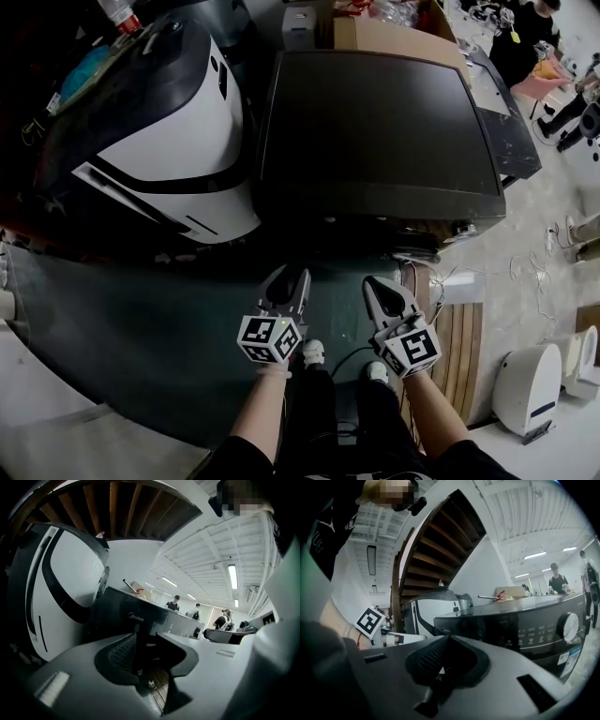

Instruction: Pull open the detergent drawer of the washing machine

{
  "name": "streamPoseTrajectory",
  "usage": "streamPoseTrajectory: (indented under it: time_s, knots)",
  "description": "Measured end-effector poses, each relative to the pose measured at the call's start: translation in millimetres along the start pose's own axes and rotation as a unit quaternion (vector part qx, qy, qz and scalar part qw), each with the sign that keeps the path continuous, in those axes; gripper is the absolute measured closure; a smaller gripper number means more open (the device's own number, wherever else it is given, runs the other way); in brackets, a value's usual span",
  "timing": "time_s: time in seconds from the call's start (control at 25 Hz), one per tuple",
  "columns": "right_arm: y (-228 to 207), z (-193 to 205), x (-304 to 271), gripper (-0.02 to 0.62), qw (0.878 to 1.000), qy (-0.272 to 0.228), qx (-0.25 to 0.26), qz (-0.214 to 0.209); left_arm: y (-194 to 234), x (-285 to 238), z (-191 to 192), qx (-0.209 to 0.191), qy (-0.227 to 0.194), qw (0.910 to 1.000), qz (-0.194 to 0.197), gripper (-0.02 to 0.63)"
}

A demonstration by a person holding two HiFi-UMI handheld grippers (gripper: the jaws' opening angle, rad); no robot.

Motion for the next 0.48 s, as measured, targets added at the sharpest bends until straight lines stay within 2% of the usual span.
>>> streamPoseTrajectory:
  time_s: [0.28,0.48]
  knots:
    - [-6,21,-24,0.583,1.000,0.001,0.012,-0.006,11,-31,18,0.087,-0.034,0.9947,0.043,0.492]
    - [-11,38,-34,0.583,1.000,0.009,0.001,0.003,24,-55,28,0.170,-0.064,0.9808,0.071,0.492]
Point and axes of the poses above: the fingertips, and each gripper's own axes: x backward along the fingers, y to its left, z out of its underside, the point moved 7 cm from there along x, backward along the fingers, and after that the axes turned 2 degrees about -z, right-handed, at the moved point
